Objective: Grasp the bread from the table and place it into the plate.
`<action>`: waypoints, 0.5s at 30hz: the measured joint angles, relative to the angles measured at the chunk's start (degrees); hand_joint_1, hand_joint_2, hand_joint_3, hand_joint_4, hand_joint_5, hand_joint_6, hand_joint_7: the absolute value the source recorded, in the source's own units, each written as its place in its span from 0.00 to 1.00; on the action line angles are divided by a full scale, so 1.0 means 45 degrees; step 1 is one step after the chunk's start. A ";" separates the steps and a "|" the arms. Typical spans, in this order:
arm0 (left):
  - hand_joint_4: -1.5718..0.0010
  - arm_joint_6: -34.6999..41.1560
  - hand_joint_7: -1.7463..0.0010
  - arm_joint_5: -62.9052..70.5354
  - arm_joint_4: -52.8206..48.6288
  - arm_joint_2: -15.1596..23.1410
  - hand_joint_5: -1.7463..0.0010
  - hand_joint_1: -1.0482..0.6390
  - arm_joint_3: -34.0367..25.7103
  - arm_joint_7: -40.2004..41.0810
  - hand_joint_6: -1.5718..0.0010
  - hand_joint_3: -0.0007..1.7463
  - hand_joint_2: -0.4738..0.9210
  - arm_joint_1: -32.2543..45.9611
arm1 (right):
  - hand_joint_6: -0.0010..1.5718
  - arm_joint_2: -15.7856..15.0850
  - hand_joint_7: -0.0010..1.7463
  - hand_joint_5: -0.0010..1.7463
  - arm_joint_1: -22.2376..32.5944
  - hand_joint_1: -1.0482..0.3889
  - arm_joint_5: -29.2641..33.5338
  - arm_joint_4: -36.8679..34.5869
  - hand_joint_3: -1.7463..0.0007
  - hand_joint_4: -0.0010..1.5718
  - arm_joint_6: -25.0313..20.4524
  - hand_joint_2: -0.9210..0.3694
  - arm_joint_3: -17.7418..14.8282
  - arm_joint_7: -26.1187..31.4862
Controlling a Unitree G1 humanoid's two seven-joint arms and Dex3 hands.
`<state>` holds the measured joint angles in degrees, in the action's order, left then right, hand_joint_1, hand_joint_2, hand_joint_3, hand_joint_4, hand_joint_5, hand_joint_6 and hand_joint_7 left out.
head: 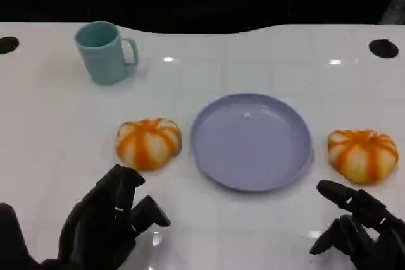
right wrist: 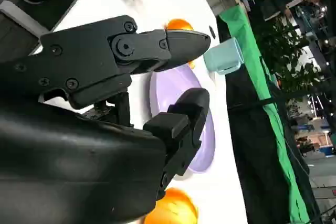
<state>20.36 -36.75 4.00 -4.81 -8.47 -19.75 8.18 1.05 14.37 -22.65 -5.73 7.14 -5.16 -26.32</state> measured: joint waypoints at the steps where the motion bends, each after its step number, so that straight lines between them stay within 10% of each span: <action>1: 0.56 0.0003 0.05 0.0000 0.0002 -0.0004 0.00 0.31 0.0000 0.0000 0.68 0.24 1.00 0.0000 | 0.58 0.0000 0.23 0.86 0.0000 0.20 -0.0003 -0.0001 0.83 0.35 0.0000 0.00 -0.0001 -0.0018; 15: 0.56 0.0158 0.05 -0.0051 0.0062 -0.0031 0.00 0.32 -0.0021 0.0011 0.68 0.24 1.00 0.0002 | 0.58 0.0007 0.25 0.86 0.0004 0.20 -0.0033 0.0020 0.84 0.36 -0.0035 0.00 -0.0002 -0.0053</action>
<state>21.07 -36.98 4.27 -4.95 -8.57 -19.70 8.19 1.08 14.39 -22.79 -5.64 6.98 -5.17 -26.56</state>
